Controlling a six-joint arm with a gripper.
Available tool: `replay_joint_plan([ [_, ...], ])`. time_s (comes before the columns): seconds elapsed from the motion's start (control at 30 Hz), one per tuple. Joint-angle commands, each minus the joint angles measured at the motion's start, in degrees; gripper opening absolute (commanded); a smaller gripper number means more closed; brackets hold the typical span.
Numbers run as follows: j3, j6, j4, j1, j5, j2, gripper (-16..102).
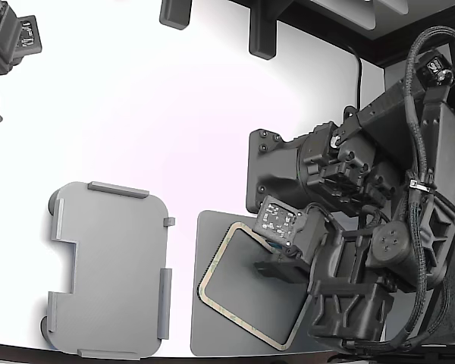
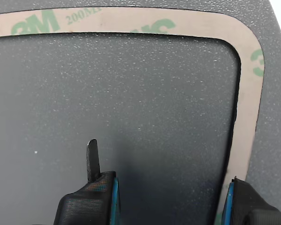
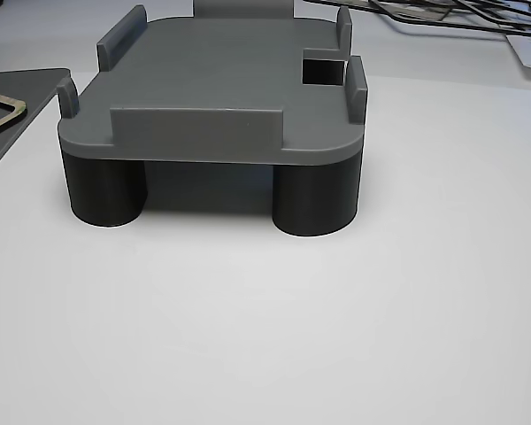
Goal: Move top rectangular frame to the holder.
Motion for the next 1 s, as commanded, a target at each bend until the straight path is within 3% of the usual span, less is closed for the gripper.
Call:
replay_joint_plan([
  [0.0, -0.88, 0.35, 0.26, -0.44, -0.26, 1.58, 88],
  [0.5, -0.53, 2.29, 0.35, -0.79, 0.97, 0.35, 63],
  [0.97, 0.18, 1.85, 2.37, -1.76, 0.79, 1.41, 62],
])
